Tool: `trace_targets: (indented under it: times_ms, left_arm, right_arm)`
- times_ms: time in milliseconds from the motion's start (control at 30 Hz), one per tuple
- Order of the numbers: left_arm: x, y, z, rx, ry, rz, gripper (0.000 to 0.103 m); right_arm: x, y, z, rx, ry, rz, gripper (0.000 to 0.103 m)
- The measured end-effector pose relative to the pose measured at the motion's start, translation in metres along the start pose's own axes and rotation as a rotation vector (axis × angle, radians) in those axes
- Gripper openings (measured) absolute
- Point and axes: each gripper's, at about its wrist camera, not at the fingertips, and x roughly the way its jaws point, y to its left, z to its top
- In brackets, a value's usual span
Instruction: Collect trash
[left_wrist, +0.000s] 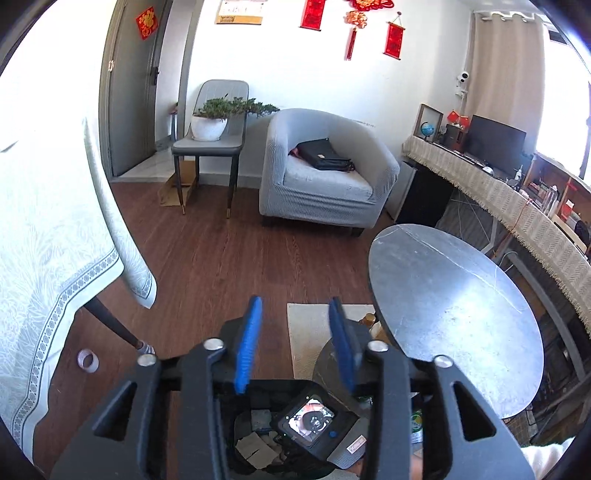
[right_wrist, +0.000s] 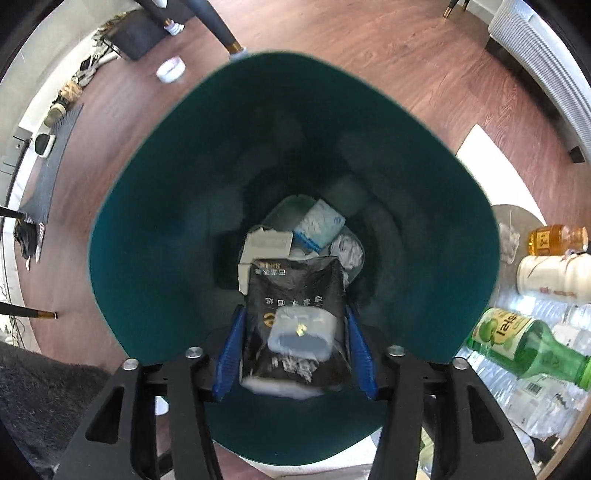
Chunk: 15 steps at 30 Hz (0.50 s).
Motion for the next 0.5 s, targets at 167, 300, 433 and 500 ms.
trace_targets:
  times_ms: [167,300,433,500]
  left_arm:
    - [-0.006,-0.005,0.003,0.001,-0.018,-0.007,0.055]
    - [-0.012,-0.006,0.006,0.002,-0.027,-0.003,0.055]
    - [-0.019,-0.009,0.009,0.003,-0.040,0.003,0.055]
    - [-0.026,-0.010,0.012,-0.002,-0.053,-0.001,0.055]
  right_arm:
    - [-0.001,0.003,-0.002,-0.008,-0.008,-0.029,0.079]
    - [-0.015,0.001,-0.003,-0.002,-0.050,-0.027,0.080]
    - [-0.054,0.004,-0.001,0.007,-0.134,-0.010,0.080]
    - [-0.082,0.006,0.002,0.009,-0.194,0.004,0.080]
